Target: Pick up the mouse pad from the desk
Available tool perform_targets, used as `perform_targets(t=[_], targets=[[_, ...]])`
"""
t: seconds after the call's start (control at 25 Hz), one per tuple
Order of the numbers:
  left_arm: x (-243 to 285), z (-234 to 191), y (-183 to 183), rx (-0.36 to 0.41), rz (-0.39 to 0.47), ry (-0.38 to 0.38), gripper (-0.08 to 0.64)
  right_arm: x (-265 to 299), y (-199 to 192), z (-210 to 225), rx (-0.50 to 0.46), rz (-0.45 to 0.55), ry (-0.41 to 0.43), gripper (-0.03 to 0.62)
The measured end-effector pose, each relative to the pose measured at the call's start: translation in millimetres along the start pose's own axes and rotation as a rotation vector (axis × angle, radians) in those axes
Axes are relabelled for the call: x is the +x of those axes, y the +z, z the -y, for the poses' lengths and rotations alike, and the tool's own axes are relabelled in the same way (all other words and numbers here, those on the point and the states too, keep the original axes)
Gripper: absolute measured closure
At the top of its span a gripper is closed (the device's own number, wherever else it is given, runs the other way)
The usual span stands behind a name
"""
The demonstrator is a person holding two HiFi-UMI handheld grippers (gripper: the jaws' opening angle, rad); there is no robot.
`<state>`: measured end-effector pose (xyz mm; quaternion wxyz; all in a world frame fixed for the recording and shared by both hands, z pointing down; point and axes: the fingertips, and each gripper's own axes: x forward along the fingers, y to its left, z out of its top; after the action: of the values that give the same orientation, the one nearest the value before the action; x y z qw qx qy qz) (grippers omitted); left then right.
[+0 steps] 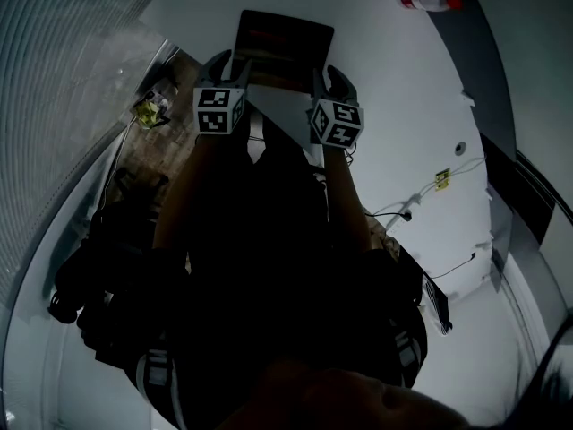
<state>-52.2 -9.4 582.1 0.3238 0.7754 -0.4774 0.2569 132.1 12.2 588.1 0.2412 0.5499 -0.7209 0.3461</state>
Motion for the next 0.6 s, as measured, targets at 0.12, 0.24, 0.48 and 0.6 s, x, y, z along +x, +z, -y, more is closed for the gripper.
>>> perform_targets(t=[0.12, 0.24, 0.48, 0.6], targets=[[11, -4, -8, -0.007, -0.045, 0.007, 0.385, 15, -12, 2, 0.003, -0.056, 0.015, 0.448], [26, -6, -13, -0.010, -0.076, 0.011, 0.377, 30, -21, 9, 0.015, -0.099, 0.015, 0.437], [45, -13, -24, -0.004, -0.128, 0.019, 0.368, 44, -35, 22, 0.045, -0.158, 0.000, 0.422], [53, -19, -30, 0.006, -0.139, 0.023, 0.365, 49, -38, 25, 0.043, -0.185, -0.002, 0.417]])
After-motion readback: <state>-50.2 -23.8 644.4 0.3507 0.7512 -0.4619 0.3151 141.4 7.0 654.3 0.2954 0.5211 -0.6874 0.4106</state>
